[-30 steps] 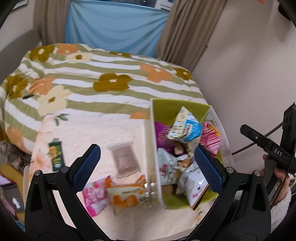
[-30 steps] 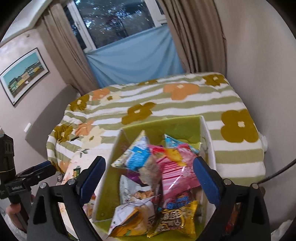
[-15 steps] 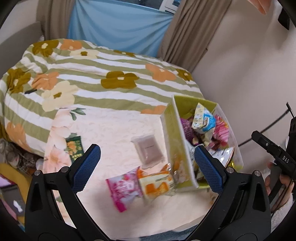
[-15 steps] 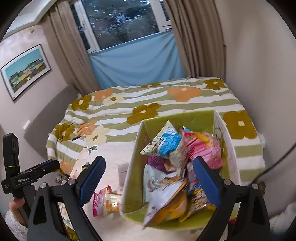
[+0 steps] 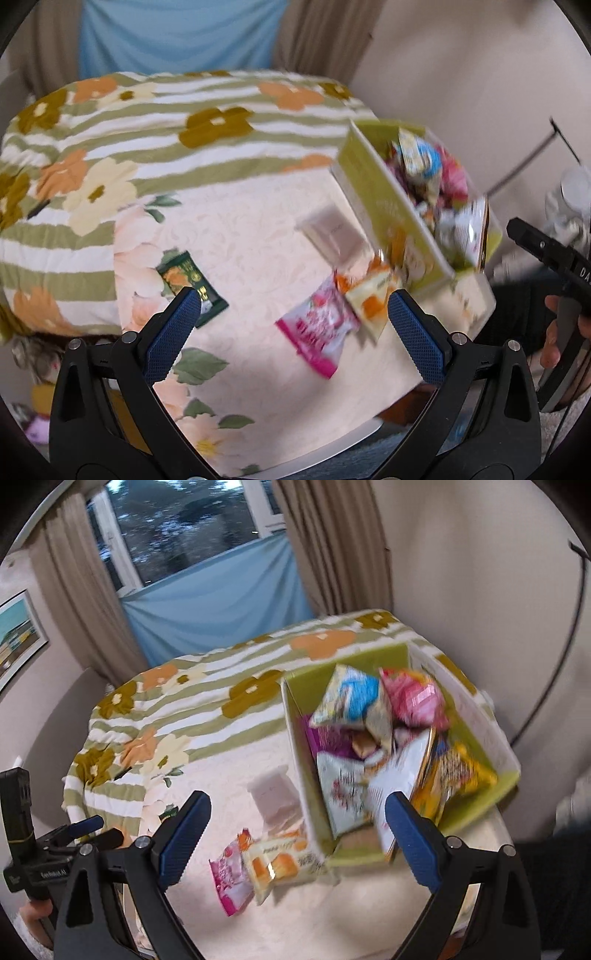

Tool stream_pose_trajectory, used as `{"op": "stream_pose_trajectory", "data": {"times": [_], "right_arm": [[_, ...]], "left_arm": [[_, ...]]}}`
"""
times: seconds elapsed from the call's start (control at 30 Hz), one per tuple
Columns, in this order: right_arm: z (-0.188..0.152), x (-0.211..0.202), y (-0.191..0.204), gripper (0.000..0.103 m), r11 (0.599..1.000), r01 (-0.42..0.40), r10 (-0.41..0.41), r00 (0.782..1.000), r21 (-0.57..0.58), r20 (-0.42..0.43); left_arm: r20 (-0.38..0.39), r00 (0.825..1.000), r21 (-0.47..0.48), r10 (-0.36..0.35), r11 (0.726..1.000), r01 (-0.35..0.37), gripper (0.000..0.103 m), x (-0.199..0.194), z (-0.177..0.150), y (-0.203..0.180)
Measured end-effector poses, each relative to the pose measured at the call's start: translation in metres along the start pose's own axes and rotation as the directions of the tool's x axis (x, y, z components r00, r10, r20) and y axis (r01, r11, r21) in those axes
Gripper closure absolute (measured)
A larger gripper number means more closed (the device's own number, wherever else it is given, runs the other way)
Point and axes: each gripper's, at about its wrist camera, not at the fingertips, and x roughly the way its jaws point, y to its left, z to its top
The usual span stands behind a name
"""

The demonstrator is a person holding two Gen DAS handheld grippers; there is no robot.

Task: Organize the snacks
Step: 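Move both tools back toward the last snacks on the table, then grasp the pink strawberry bag with the left gripper while the right grasps the orange-white cake pack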

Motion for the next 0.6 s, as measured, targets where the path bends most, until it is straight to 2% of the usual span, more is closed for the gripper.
{"op": "stream_pose_trajectory", "data": {"times": [0.13, 0.27, 0.33, 0.5, 0.6], "right_arm": [[-0.030, 0.008, 0.007, 0.009, 0.991, 0.060, -0.056, 0.998, 0.118, -0.033], [-0.057, 0.028, 0.007, 0.009, 0.974, 0.112, -0.094, 0.991, 0.197, -0.097], [-0.069, 0.040, 0.006, 0.009, 0.967, 0.133, -0.106, 0.986, 0.219, -0.131], [-0.088, 0.071, 0.005, 0.009, 0.961, 0.141, -0.105, 0.981, 0.236, -0.161], [-0.090, 0.084, 0.002, 0.009, 0.951, 0.136, -0.100, 0.985, 0.277, -0.139]], "left_arm": [[-0.093, 0.995, 0.093, -0.042, 0.994, 0.051, 0.002, 0.032, -0.008, -0.005], [-0.173, 0.984, 0.195, -0.045, 0.978, 0.079, 0.002, 0.071, -0.019, -0.017], [-0.207, 0.977, 0.214, -0.045, 0.973, 0.090, 0.002, 0.090, -0.024, -0.020], [-0.250, 0.967, 0.252, -0.039, 0.962, 0.104, 0.002, 0.132, -0.034, -0.029], [-0.264, 0.964, 0.282, -0.026, 0.954, 0.103, 0.002, 0.153, -0.039, -0.034]]}}
